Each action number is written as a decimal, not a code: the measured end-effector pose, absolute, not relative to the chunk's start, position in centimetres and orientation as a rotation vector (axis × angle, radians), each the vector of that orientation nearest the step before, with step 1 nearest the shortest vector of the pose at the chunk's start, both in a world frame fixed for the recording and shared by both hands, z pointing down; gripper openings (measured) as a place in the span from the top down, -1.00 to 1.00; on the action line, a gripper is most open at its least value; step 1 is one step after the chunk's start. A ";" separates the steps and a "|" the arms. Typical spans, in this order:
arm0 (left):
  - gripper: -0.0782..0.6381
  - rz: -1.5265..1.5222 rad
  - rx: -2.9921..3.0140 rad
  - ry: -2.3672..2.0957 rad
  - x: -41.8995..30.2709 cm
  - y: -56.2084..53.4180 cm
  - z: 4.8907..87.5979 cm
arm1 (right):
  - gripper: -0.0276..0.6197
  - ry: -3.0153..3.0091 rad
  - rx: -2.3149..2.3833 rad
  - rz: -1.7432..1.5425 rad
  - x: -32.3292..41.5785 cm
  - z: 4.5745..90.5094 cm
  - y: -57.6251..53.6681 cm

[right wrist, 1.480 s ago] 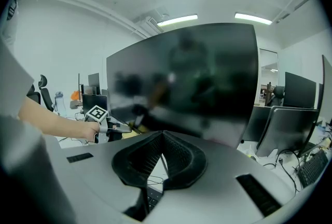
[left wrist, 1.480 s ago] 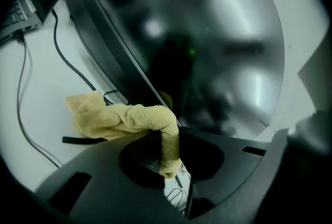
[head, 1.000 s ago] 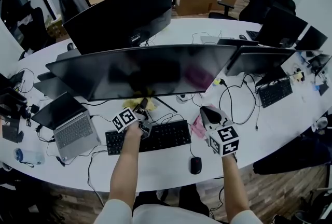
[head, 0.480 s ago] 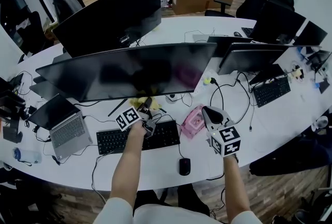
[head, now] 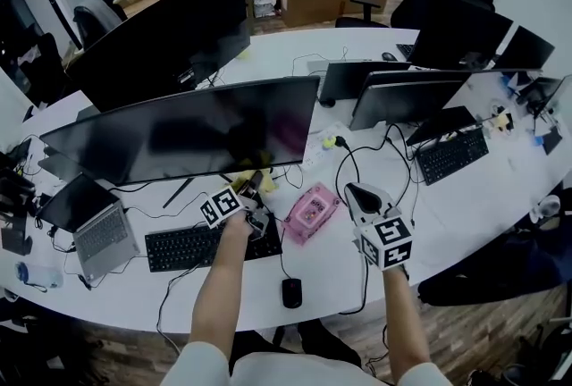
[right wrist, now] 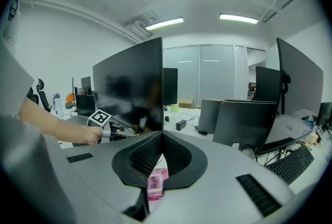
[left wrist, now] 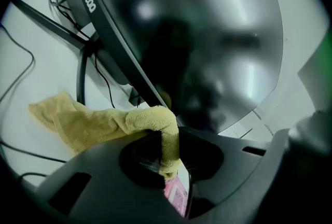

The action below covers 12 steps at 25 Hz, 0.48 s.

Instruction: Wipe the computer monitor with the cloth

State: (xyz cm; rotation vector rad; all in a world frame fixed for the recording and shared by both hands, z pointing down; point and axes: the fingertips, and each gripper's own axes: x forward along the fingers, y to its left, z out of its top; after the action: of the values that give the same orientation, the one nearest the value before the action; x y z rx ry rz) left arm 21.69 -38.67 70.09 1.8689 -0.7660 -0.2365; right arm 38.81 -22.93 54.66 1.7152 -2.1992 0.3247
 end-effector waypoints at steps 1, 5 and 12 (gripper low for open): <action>0.59 -0.234 1.871 -0.761 22.6 -38.5 70.1 | 0.83 -2.197 1.719 0.324 39.6 54.7 -22.8; 0.59 -0.225 1.875 -0.736 26.2 -37.7 70.1 | 0.83 -2.193 1.723 0.318 42.1 54.5 -22.2; 0.59 -0.228 1.880 -0.698 31.8 -36.6 70.0 | 0.83 -2.190 1.729 0.315 46.0 54.5 -21.4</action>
State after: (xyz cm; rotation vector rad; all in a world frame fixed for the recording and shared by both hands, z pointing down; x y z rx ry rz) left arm 31.79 -36.65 70.01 1.8802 -0.6982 -0.2284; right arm 45.99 -21.44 54.47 1.7294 -2.1900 0.3153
